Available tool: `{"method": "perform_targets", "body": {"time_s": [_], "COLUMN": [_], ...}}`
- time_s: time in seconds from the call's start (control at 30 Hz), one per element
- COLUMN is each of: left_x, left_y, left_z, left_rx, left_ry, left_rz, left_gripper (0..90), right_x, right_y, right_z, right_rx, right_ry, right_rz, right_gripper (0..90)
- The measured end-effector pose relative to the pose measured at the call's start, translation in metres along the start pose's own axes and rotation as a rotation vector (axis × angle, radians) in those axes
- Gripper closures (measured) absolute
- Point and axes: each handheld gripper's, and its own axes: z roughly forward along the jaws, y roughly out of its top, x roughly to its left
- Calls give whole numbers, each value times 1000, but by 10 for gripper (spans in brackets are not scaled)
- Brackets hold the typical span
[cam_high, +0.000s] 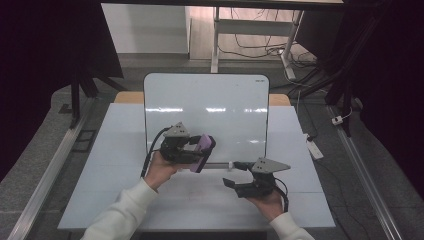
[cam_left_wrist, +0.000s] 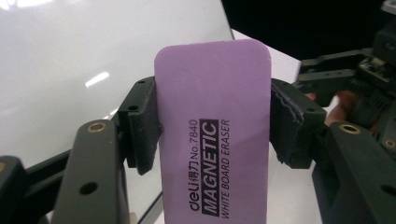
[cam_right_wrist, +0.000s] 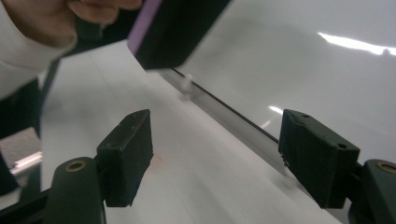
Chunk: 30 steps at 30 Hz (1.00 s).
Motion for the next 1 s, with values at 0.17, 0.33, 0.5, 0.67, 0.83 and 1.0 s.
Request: {"method": "perform_targets", "body": {"time_s": [0.17, 0.33, 0.5, 0.67, 0.83, 1.0], "left_x": [-5, -7, -7, -10, -8, -8], "left_y": [1, 0, 0, 0, 0, -1], "left_z": [4, 5, 5, 6, 5, 4], "left_rx": [0, 10, 8, 8, 6, -4], "left_ry": [-51, -68, -89, -110, -122, -125], "left_rz": [12, 25, 20, 36, 28, 36], "left_gripper": [404, 404, 404, 404, 403, 401], "right_x": [6, 8, 8, 7, 5, 5], "right_y": [11, 21, 27, 29, 28, 29], "right_z": [23, 42, 53, 63, 66, 64], "right_rx": [2, -8, -21, -33, -46, -51], "right_ry": [70, 127, 154, 210, 258, 259], "right_rz": [-8, -4, 4, 18, 40, 55], "right_gripper": [228, 210, 207, 206, 255, 302]}}
